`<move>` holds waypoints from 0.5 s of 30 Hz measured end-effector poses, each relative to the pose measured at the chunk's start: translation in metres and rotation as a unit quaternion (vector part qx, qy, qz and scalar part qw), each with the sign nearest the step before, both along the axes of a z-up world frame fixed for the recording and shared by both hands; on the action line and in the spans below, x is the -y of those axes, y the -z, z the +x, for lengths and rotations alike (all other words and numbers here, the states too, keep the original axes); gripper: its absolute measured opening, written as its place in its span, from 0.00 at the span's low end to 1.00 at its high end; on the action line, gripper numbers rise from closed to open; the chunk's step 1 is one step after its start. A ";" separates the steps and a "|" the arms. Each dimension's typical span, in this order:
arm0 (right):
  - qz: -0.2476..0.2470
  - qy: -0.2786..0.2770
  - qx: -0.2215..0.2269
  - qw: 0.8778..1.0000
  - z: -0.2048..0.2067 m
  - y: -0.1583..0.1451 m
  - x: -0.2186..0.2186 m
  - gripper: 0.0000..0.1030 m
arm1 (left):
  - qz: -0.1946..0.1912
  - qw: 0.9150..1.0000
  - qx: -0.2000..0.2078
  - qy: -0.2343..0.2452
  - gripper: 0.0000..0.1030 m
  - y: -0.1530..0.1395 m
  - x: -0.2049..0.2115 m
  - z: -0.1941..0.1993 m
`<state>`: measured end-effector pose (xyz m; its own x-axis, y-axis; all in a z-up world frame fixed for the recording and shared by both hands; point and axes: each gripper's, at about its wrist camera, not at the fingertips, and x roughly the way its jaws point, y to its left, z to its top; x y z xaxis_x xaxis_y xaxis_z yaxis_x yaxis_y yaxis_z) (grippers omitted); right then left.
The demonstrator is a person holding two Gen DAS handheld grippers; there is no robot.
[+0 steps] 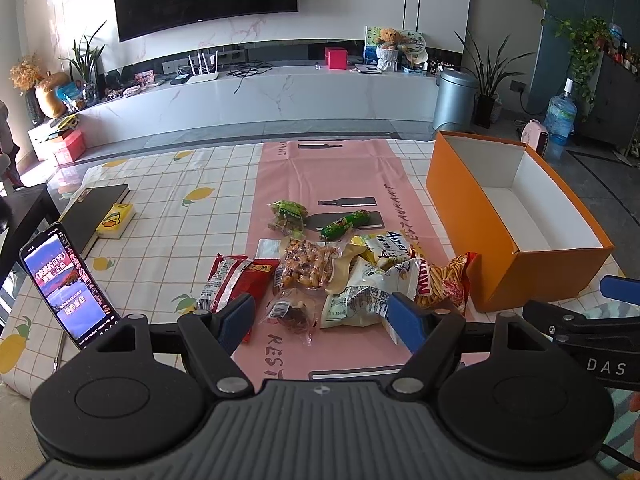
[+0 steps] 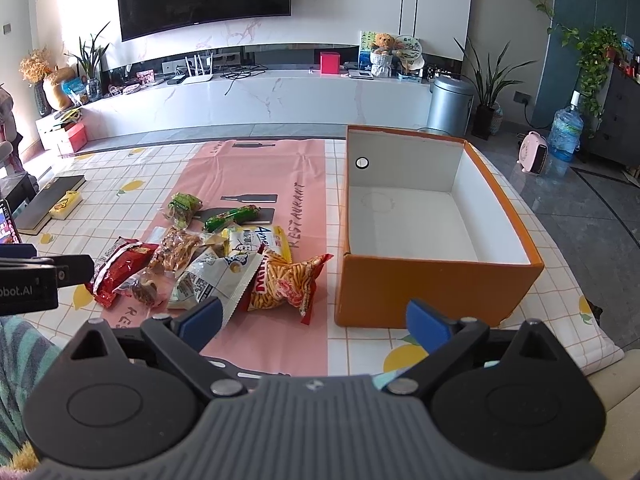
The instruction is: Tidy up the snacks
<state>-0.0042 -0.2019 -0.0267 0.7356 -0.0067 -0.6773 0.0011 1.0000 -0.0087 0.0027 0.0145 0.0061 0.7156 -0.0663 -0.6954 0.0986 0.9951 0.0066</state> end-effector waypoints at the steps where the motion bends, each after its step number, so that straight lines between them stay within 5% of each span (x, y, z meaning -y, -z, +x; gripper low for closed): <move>1: 0.001 0.000 0.000 1.000 0.000 0.000 0.000 0.93 | 0.000 1.000 0.000 0.000 0.86 0.000 0.000 0.000; 15: 0.004 0.006 -0.004 1.000 0.004 0.002 0.000 0.94 | -0.002 1.000 0.001 0.013 0.86 0.000 0.003 -0.001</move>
